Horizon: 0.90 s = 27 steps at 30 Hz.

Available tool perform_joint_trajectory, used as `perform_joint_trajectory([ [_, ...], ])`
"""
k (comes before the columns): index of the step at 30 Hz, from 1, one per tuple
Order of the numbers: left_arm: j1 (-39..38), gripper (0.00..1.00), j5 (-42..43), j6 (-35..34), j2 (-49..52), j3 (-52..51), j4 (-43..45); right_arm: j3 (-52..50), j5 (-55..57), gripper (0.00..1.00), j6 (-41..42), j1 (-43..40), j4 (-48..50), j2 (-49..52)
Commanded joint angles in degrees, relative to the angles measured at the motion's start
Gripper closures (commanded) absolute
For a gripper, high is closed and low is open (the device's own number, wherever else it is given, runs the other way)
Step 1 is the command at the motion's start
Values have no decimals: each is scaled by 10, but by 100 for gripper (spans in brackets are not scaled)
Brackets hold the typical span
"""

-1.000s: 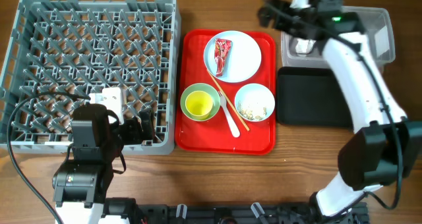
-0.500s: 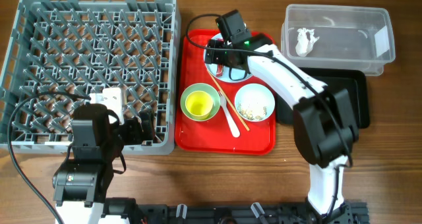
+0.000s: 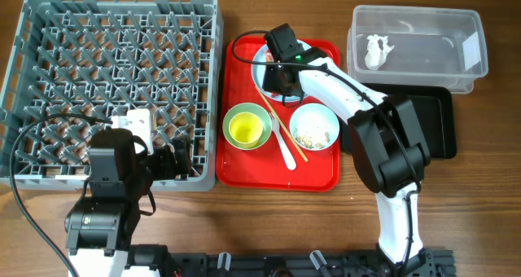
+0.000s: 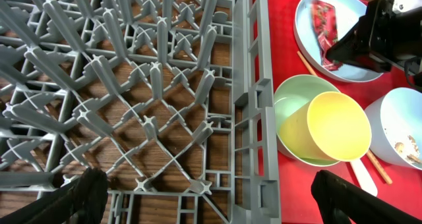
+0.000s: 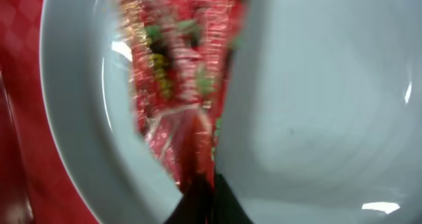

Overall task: Sort waste into correct bins and load items into the dishwasher rack
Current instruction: 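Carry the red wrapper with the right gripper into the clear bin and release, then move the right gripper to the white bowl and grasp its rim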

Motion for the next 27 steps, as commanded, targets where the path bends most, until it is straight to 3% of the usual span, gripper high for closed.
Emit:
perform_joint_trajectory([
  [1,2,0,9,-5,0,12,1,2,-19,96,0,-5,-10,-4],
  [6,2,0,9,-5,0,12,2,3,0,96,-37,-48,-35,-96],
  [9,2,0,9,-5,0,12,2,3,75,96,-45,-108,-75,-189],
  [18,2,0,9,-5,0,12,2,3,95,94,-43,-244,-107,-216],
  [20,2,0,9,-5,0,12,2,3,63,55,-72,-268,-79,-216],
  [21,2,0,9,-5,0,12,2,3,33,46,-103,-277,-61,-216],
  [23,2,0,9,-5,0,12,3,3,-10,40,-130,-289,-52,-221],
  [27,2,0,9,-5,0,12,4,3,-72,37,-187,-291,-96,-246],
])
